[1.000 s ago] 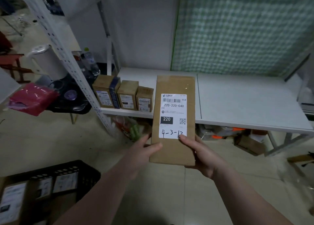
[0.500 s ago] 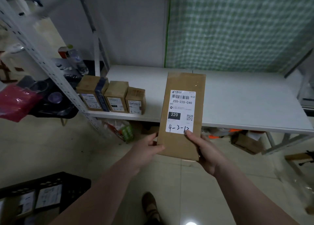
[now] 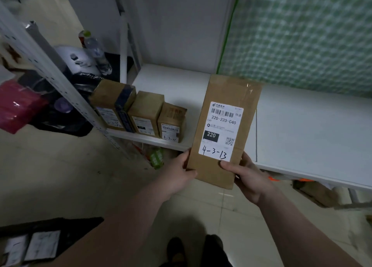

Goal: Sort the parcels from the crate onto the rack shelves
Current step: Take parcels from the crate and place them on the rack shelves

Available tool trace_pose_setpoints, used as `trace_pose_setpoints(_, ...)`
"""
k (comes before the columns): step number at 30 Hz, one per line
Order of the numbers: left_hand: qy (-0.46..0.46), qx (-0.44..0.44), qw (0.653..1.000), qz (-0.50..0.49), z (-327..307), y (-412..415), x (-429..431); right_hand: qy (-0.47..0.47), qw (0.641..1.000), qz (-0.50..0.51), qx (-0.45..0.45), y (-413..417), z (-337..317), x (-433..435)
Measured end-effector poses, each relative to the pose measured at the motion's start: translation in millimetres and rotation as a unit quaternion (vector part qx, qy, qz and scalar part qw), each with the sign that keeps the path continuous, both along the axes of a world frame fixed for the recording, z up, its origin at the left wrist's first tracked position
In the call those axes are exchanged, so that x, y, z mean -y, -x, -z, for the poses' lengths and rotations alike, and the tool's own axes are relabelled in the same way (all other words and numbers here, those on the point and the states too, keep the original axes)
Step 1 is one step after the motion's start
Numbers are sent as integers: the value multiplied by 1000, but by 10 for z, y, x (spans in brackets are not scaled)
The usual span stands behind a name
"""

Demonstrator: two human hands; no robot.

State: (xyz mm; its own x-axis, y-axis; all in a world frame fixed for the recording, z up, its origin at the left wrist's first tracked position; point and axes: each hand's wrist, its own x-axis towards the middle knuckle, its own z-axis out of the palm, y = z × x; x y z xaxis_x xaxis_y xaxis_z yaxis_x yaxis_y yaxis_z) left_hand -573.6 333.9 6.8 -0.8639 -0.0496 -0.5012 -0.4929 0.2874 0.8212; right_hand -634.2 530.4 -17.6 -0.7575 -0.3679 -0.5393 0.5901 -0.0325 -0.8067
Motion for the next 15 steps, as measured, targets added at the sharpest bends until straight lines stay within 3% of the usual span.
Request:
trace_pose_setpoints(10, 126, -91, 984, -89, 1431, 772, 46, -73, 986, -83, -125, 1020, 1270, 194)
trace_pose_setpoints(15, 242, -184, 948, -95, 2161, 1045, 42, -82, 969, -77, -222, 1290, 1866, 253)
